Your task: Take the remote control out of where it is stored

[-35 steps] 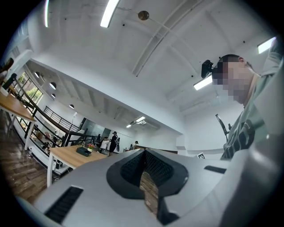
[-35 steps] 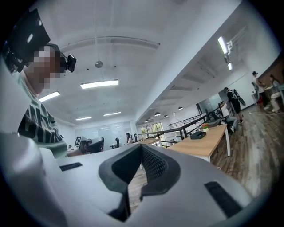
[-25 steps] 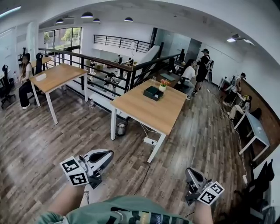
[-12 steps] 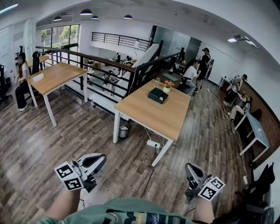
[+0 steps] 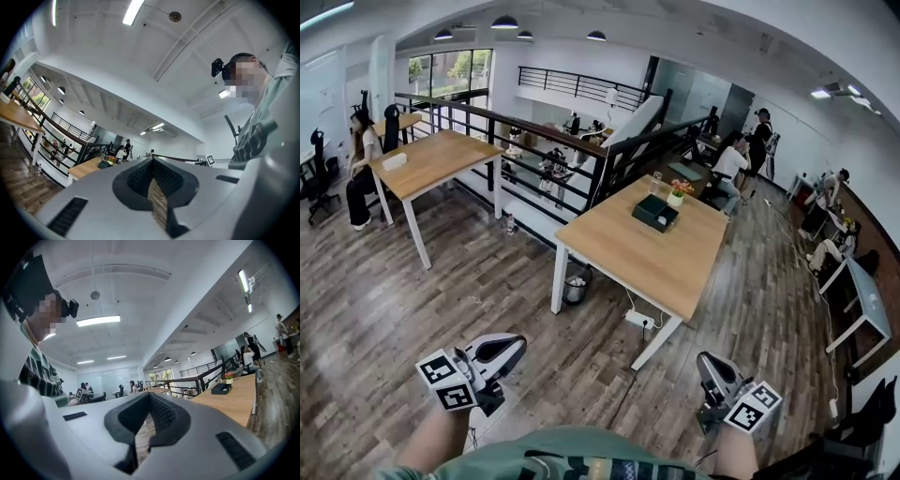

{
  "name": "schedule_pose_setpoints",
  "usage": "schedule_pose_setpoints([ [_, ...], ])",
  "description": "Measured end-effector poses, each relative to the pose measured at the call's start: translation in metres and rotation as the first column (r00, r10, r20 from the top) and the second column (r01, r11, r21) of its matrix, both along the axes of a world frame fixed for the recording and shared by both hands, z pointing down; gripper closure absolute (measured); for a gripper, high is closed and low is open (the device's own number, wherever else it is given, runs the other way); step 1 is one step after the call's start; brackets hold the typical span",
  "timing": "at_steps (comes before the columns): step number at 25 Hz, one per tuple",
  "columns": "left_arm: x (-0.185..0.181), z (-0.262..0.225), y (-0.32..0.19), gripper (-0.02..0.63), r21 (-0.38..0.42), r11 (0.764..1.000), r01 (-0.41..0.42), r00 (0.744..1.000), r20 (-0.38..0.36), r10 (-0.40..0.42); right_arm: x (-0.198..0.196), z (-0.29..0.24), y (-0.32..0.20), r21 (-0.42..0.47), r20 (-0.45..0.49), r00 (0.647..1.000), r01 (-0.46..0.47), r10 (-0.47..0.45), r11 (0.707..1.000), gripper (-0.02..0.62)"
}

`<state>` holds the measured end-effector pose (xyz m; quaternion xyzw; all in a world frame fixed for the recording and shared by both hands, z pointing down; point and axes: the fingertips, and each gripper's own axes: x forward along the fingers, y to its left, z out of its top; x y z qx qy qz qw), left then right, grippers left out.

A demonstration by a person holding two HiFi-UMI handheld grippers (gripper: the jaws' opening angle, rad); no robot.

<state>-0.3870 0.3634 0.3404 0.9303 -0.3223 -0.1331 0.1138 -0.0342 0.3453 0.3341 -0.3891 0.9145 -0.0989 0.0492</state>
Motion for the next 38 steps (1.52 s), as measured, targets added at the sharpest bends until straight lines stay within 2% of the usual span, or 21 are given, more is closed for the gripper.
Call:
schedule_pose_setpoints([
  [6,0.067,-0.009,-0.044,0.603,0.013,0.998,0.055,0.998,0.01,-0.055,0.067,0.008,-0.069,-0.003,0.054,0.997,0.05,-0.05,0.999,0.589],
  [11,0.149,-0.02,-0.086,0.603,0.019,0.999,0.049,0.998,0.028,-0.05,0.137,-0.008,-0.124,0.033,0.052,0.994,0.091,-0.093,0.995,0.589],
  [14,0.193,-0.022,-0.113,0.603,0.0,0.999,0.04,0.999,-0.001,-0.04,0.179,-0.002,-0.152,0.023,0.073,0.993,0.09,-0.092,0.996,0.589],
  [16,0.223,-0.02,-0.127,0.603,0.0,1.0,0.027,0.999,0.018,-0.027,0.203,0.004,-0.165,0.015,0.076,0.993,0.091,-0.092,0.996,0.589],
  [21,0.27,-0.016,-0.162,0.603,-0.017,1.0,-0.002,0.999,0.047,0.003,0.242,0.015,-0.2,-0.009,0.097,0.992,0.077,-0.076,0.997,0.589],
  [25,0.278,-0.011,-0.195,0.603,-0.034,0.999,-0.015,0.999,0.047,0.017,0.25,0.024,-0.224,-0.03,0.09,0.993,0.074,-0.071,0.997,0.589],
  [30,0.278,0.011,-0.25,0.603,-0.058,0.996,-0.073,0.997,0.025,0.075,0.248,0.039,-0.264,-0.077,0.064,0.998,0.018,-0.013,0.997,0.589],
  [34,0.259,0.019,-0.316,0.603,-0.035,0.989,-0.141,0.99,0.017,0.142,0.233,0.036,-0.312,-0.085,0.039,0.997,-0.069,0.072,0.994,0.589],
  [38,0.225,0.008,-0.388,0.603,-0.009,0.98,-0.198,0.98,0.014,0.198,0.201,0.021,-0.359,-0.099,0.034,0.991,-0.122,0.126,0.988,0.589],
])
